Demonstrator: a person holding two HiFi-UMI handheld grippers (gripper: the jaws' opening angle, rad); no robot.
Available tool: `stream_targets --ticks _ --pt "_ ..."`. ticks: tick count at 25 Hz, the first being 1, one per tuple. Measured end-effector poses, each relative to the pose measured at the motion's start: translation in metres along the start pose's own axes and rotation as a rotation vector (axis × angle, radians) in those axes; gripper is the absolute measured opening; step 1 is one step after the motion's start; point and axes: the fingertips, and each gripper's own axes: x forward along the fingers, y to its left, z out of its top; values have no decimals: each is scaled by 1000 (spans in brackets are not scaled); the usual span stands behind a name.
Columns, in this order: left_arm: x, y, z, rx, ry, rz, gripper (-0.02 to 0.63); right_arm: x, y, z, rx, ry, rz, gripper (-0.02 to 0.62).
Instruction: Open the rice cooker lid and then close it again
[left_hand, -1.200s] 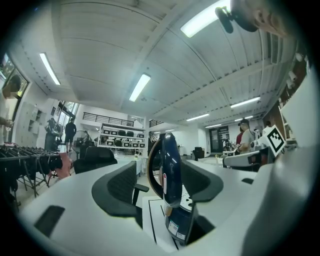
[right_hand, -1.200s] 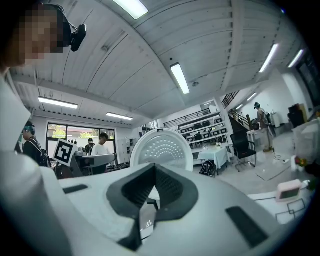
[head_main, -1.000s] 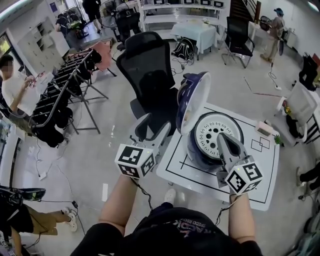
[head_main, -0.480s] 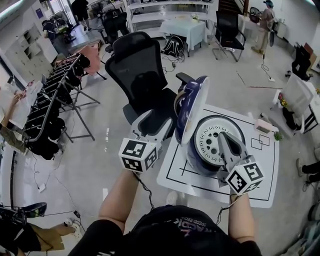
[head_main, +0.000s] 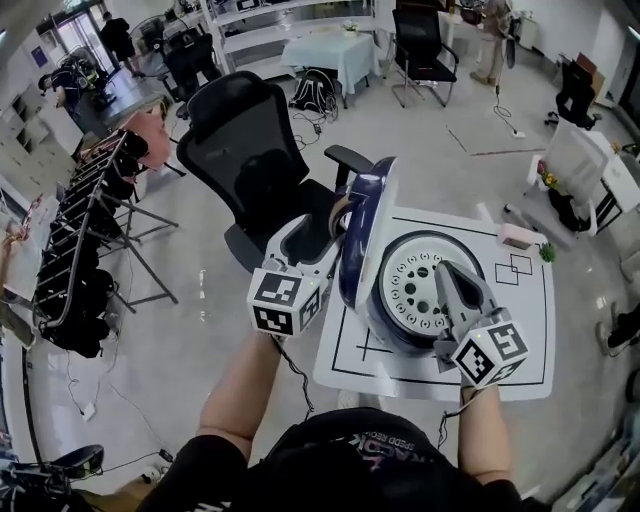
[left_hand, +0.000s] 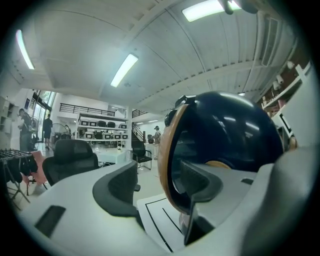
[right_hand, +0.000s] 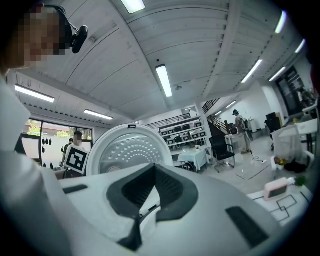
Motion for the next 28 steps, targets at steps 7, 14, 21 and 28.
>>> stream_targets --ticks 7,14,21,28 --pt "25 -3 -1 11 5 -66 261 2 -5 -1 -1 2 -55 2" --pt "38 -7 2 52 -4 -89 204 1 -11 -2 -1 -5 -91 2" --pt "41 -15 2 59 -3 -129 110 2 -15 -2 0 -7 -106 2" --pt "47 -26 7 117 16 -125 109 0 -21 -1 0 -10 -123 2"
